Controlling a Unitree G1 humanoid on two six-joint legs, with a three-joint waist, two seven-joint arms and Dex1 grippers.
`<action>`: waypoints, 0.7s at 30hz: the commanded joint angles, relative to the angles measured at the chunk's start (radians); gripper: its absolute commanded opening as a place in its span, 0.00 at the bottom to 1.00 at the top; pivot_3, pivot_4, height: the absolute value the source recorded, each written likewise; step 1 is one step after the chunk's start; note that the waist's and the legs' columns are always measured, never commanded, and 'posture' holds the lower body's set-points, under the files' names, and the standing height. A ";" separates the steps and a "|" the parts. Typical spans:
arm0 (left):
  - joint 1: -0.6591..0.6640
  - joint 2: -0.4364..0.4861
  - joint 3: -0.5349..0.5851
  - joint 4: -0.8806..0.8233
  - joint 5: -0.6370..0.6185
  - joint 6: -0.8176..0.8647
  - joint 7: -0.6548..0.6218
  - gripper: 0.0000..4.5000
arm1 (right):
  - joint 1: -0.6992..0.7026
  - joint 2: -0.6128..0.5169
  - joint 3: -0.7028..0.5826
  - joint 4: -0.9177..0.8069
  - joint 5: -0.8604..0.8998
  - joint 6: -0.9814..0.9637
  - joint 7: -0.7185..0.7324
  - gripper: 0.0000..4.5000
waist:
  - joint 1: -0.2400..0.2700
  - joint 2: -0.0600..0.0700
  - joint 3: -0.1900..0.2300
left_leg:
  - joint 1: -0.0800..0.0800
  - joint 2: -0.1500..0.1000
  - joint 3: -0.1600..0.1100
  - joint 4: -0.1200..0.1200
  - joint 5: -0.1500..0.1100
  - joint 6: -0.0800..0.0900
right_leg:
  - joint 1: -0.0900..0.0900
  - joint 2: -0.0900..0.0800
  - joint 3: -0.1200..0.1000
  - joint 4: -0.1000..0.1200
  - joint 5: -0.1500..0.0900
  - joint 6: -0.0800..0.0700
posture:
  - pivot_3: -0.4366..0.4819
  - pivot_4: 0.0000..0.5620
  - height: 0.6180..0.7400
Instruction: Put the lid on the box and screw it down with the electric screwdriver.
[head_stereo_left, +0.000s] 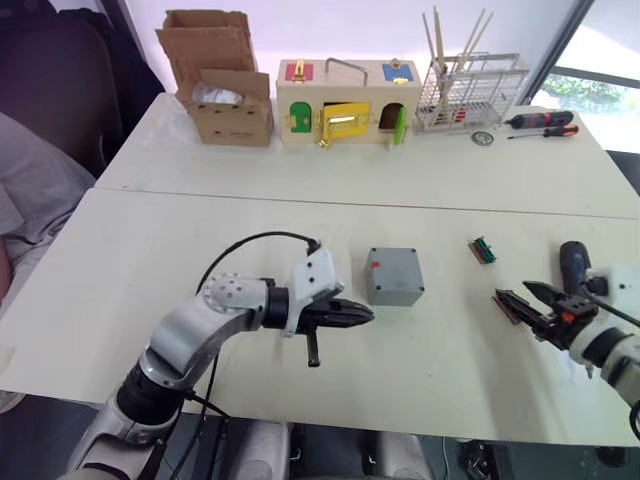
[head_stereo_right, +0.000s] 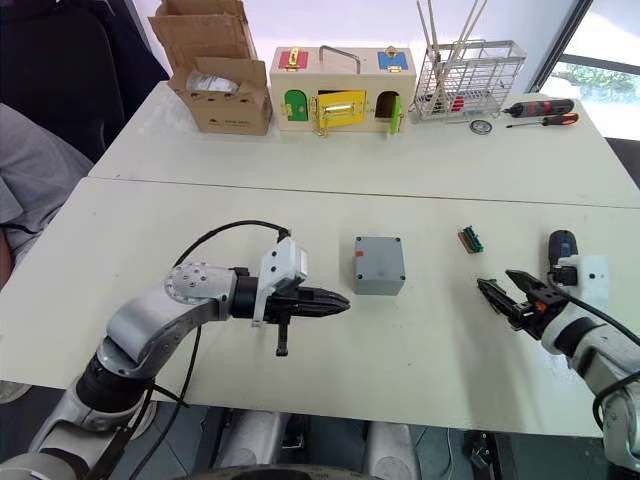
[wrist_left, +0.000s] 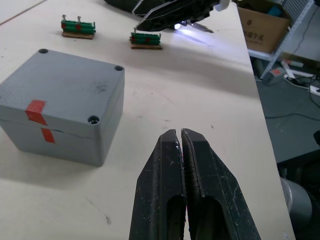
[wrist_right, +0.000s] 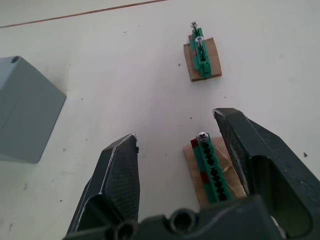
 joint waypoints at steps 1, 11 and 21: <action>0.000 0.007 0.005 -0.026 -0.009 -0.014 0.013 0.02 | -0.017 -0.018 0.001 0.027 -0.015 -0.042 0.003 0.63 | 0.000 0.000 0.000 | 0.000 0.000 0.000 0.000 -0.001 0.001 | 0.000 0.000 0.000 0.000 0.000 0.000 | 0.48 0.27 0.91; 0.013 0.016 0.006 -0.041 -0.022 -0.006 0.035 0.02 | -0.028 -0.013 0.007 0.057 -0.008 -0.052 -0.006 0.57 | 0.000 0.000 0.000 | 0.000 0.000 0.000 0.000 0.000 0.000 | 0.000 0.000 0.000 0.000 0.000 0.000 | 0.48 0.27 0.91; 0.005 0.016 -0.010 -0.026 -0.005 -0.024 0.035 0.02 | -0.040 -0.001 0.018 0.063 -0.007 -0.049 -0.030 0.01 | 0.000 0.000 0.000 | 0.000 0.000 0.000 0.000 -0.001 0.002 | 0.000 0.000 0.000 0.000 0.000 0.000 | 0.48 0.27 0.91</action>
